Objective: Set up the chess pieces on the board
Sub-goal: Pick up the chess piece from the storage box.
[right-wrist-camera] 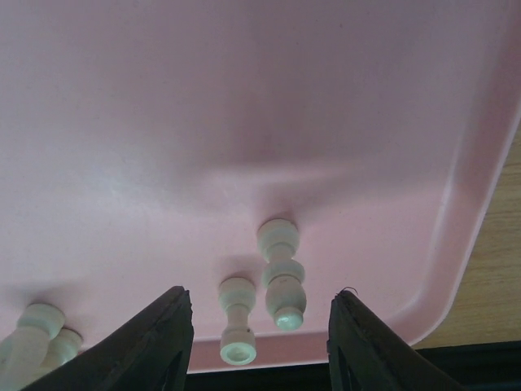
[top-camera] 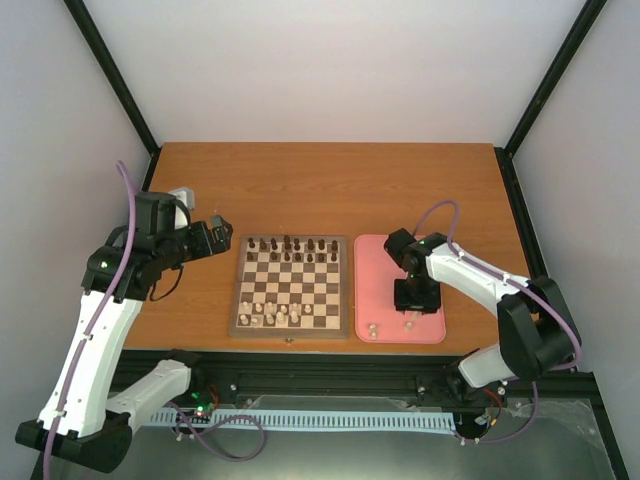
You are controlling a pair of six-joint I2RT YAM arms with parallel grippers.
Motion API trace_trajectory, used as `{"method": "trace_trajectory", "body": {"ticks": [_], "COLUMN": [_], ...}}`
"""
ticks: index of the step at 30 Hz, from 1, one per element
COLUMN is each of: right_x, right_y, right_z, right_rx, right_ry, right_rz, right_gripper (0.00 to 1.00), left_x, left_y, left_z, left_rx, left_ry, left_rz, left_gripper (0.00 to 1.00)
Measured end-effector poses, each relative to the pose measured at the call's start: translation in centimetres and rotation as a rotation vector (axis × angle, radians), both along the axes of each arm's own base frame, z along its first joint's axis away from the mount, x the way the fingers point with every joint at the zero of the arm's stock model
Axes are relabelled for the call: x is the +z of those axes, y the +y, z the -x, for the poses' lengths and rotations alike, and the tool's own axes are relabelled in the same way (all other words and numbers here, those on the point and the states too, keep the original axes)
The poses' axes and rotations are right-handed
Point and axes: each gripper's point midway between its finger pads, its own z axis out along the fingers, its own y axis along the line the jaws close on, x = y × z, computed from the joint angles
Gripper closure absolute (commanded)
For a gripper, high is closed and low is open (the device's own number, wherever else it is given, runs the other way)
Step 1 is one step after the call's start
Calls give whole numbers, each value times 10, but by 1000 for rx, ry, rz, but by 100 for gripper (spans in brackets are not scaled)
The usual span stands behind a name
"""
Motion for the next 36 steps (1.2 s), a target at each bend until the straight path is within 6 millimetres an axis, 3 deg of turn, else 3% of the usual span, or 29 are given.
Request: {"method": "trace_trajectory", "body": {"ticks": [13, 21, 26, 28, 33, 36], "right_x": [-13, -16, -18, -17, -13, 5], "right_y": [-7, -8, -8, -9, -15, -12], "right_z": [4, 6, 6, 5, 2, -10], "right_rx": [-4, -6, -9, -9, -3, 4], "right_ry": [22, 29, 28, 25, 11, -28], "right_rz": [-6, -13, -12, -9, 25, 29], "right_gripper": [63, 77, 94, 97, 97, 97], "left_x": [-2, -2, -1, 0, 5, 6], "left_y": [-1, -1, 0, 0, 1, 1], "left_z": [-2, -2, -1, 0, 3, 4], "left_rx": [0, 0, 0, 0, 0, 0], "left_ry": [7, 7, 3, -2, -21, -27], "left_rz": [-2, -1, 0, 1, 6, 7], "left_gripper": [0, 0, 0, 0, 0, 0]}}
